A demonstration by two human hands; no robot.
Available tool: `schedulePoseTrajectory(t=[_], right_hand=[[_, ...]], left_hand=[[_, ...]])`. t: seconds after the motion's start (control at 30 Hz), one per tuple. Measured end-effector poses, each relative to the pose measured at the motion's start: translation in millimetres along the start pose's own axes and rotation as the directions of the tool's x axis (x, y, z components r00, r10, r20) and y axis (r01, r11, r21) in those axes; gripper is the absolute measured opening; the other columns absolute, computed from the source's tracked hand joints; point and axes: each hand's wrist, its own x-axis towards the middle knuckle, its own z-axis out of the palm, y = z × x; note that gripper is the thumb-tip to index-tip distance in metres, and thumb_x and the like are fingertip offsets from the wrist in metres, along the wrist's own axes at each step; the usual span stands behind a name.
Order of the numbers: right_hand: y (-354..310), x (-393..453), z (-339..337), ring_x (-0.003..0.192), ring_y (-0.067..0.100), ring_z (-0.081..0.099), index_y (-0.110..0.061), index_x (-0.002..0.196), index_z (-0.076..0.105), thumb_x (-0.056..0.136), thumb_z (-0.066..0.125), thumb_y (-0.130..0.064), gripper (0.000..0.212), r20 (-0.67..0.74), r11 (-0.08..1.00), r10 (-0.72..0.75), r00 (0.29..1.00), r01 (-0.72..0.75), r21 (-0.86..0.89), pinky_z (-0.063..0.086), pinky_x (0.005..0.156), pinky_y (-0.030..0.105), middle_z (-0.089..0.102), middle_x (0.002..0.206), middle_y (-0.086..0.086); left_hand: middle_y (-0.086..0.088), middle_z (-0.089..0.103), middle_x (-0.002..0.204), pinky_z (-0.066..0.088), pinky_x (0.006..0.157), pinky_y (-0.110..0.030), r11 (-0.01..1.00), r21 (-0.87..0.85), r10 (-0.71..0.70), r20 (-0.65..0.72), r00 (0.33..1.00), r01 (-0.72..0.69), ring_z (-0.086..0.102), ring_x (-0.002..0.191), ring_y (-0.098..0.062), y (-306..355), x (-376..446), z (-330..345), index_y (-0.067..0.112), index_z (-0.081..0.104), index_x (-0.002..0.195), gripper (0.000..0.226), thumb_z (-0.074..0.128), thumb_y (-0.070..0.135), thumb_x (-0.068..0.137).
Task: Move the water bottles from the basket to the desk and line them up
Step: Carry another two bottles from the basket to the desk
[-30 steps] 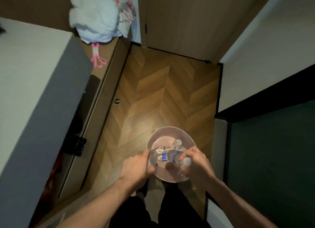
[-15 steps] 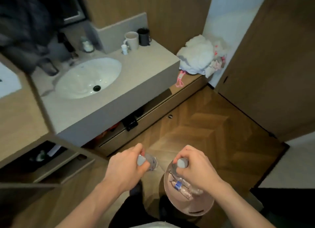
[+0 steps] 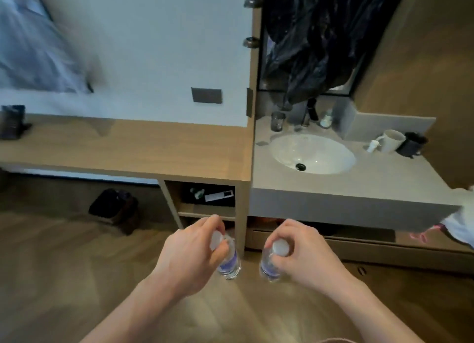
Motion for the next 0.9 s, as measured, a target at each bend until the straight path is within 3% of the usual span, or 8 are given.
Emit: schedulePoseTrajectory(t=[0.13, 0.23, 0.37, 0.6, 0.77, 0.9], right_hand=[[-86.6, 43.0, 29.7, 0.092, 0.004, 0.063, -0.039, 0.084, 0.074, 0.075, 0.074, -0.023, 0.019, 0.057, 0.992, -0.124, 0.991, 0.124, 0.008, 0.057, 0.081, 0.034, 0.065, 0.099, -0.02], [-145.9, 68.1, 61.3, 0.098, 0.003, 0.062, -0.04, 0.086, 0.073, 0.079, 0.073, -0.024, 0.018, 0.09, 0.977, -0.211, 0.973, 0.209, 0.032, 0.059, 0.082, 0.03, 0.065, 0.102, -0.021], [-220.7, 99.6, 102.9, 0.102, 0.002, 0.062, -0.042, 0.089, 0.073, 0.084, 0.076, -0.025, 0.018, 0.12, 0.946, -0.323, 0.939, 0.318, 0.057, 0.062, 0.08, 0.029, 0.064, 0.104, -0.023], [-335.8, 149.5, 151.9, 0.095, 0.008, 0.063, -0.041, 0.089, 0.073, 0.084, 0.075, -0.024, 0.018, 0.203, 0.888, -0.461, 0.864, 0.445, 0.118, 0.062, 0.076, 0.032, 0.065, 0.102, -0.018], [-399.3, 196.9, 183.4, 0.083, 0.008, 0.062, -0.04, 0.089, 0.073, 0.083, 0.076, -0.023, 0.018, 0.278, 0.824, -0.563, 0.778, 0.551, 0.128, 0.05, 0.062, 0.019, 0.063, 0.099, -0.015], [-441.1, 244.6, 212.5, 0.087, 0.012, 0.062, -0.042, 0.089, 0.073, 0.083, 0.077, -0.025, 0.018, 0.321, 0.772, -0.631, 0.706, 0.613, 0.169, 0.059, 0.067, 0.026, 0.063, 0.097, -0.015]], left_hand=[[0.019, 0.059, 0.104, 0.036, 0.058, -0.017, 0.996, -0.025, -0.091, -0.117, 0.989, 0.088, 0.058, 0.077, -0.009, -81.5, -26.1, -50.2, 0.043, 0.044, 0.103, 0.016, 0.043, 0.057, 0.096], [0.019, 0.061, 0.101, 0.042, 0.062, -0.022, 0.984, -0.043, -0.178, -0.177, 0.968, 0.173, 0.06, 0.08, -0.01, -141.0, -44.2, -85.5, 0.04, 0.048, 0.103, 0.017, 0.048, 0.055, 0.096], [0.019, 0.06, 0.091, 0.032, 0.057, -0.014, 0.957, -0.075, -0.291, -0.248, 0.924, 0.281, 0.057, 0.075, -0.004, -210.4, -69.9, -126.7, 0.038, 0.049, 0.097, 0.016, 0.052, 0.054, 0.093], [0.019, 0.063, 0.085, 0.036, 0.056, -0.015, 0.87, -0.149, -0.492, -0.351, 0.797, 0.471, 0.06, 0.074, -0.006, -305.5, -105.2, -178.1, 0.036, 0.052, 0.093, 0.015, 0.056, 0.05, 0.094], [0.012, 0.063, 0.078, 0.044, 0.058, -0.028, 0.795, -0.172, -0.593, -0.423, 0.685, 0.582, 0.059, 0.07, -0.011, -362.9, -114.1, -199.8, 0.032, 0.048, 0.089, 0.018, 0.059, 0.046, 0.092], [0.013, 0.064, 0.076, 0.046, 0.056, -0.027, 0.741, -0.177, -0.645, -0.456, 0.613, 0.648, 0.061, 0.067, -0.011, -405.6, -106.1, -210.6, 0.033, 0.048, 0.089, 0.018, 0.059, 0.046, 0.093]])
